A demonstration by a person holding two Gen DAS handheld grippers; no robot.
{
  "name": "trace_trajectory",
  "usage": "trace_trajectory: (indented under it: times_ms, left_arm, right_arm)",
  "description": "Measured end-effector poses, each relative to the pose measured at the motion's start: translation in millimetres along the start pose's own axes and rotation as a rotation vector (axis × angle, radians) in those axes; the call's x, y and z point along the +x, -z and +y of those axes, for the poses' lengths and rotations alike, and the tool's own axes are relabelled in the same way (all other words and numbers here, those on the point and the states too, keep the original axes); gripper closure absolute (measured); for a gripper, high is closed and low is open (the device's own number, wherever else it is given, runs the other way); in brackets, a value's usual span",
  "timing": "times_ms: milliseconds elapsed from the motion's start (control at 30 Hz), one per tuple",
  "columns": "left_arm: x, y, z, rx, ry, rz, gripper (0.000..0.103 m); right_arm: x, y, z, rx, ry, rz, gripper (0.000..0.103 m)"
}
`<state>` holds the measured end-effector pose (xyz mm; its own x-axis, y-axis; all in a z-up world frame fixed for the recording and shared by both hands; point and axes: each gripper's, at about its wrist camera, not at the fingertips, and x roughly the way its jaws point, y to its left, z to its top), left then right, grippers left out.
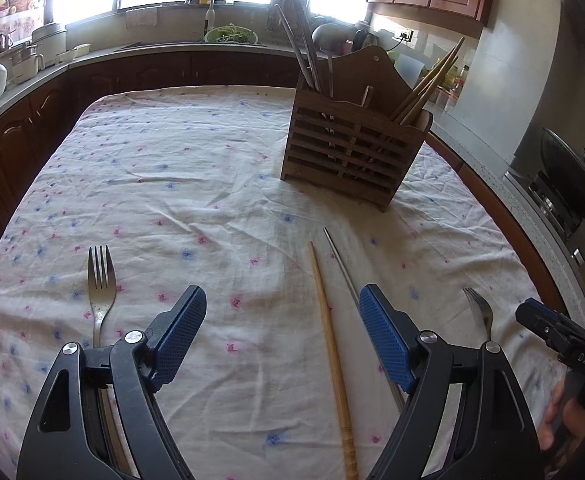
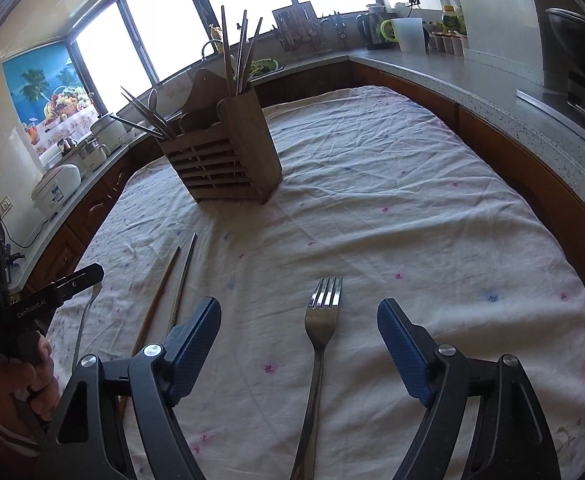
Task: Organize utensils
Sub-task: 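Move the left tool to a wooden chopstick while the right tool approaches a fork, then close the left tool on the wooden chopstick while the right tool grasps the fork, then lift the chopstick and fork and carry them over the wooden holder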
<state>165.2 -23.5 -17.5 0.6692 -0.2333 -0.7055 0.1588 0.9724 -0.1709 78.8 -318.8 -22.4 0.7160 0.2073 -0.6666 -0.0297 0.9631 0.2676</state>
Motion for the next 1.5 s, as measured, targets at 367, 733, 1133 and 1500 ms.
trace_trajectory:
  times_ms: [367,733,1133,1500]
  left_arm:
    - [40.2,-1.0,-11.1,0.054,0.008,0.122,0.037]
    - [79.3,-9.4,-26.5,0.117,0.018,0.212,0.066]
    - [95.9,-15.5,-49.0,0.260,-0.007,0.218,0.096]
    - [52.8,-21.0,-17.9,0.122,0.106,0.150,0.098]
  right_arm:
    - [31.3,4.3,-4.7,-0.013,0.045,0.108,0.043]
    - [49.4,0.6,-8.3,-0.005,0.045,0.151,0.061]
    - [58.2,-6.1,-18.2,0.069,-0.056,0.169,0.080]
    - [41.9,-11.1,-3.7,0.089,-0.156,0.144,0.081]
